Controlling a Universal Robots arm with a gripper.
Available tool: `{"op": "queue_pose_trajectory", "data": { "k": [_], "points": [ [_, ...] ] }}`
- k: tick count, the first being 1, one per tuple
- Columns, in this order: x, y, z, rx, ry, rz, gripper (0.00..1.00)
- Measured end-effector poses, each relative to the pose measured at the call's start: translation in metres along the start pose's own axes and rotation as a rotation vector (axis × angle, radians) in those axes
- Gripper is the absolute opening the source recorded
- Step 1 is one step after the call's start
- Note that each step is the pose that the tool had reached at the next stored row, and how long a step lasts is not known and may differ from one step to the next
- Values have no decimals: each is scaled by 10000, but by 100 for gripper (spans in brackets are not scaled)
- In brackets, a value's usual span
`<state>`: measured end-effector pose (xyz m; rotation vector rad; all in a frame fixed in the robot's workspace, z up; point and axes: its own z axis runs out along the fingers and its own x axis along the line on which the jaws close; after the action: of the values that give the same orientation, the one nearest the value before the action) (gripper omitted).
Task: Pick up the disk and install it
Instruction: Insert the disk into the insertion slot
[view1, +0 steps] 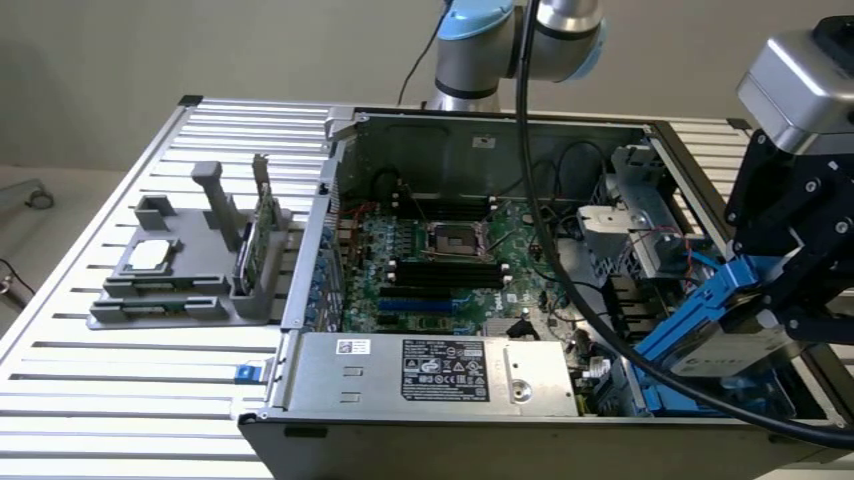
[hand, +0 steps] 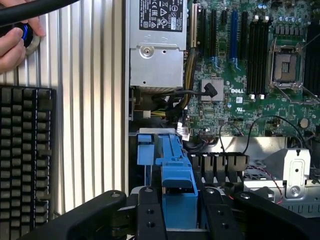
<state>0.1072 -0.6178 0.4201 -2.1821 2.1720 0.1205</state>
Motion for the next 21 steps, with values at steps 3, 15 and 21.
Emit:
{"op": "queue_pose_trajectory", "data": {
  "k": [3, 15, 21],
  "points": [
    [0, 0, 3, 0, -23, 0, 33],
    [2, 0, 6, 4, -75, -1, 47],
    [3, -11, 7, 3, -89, -2, 38]
  ]
}}
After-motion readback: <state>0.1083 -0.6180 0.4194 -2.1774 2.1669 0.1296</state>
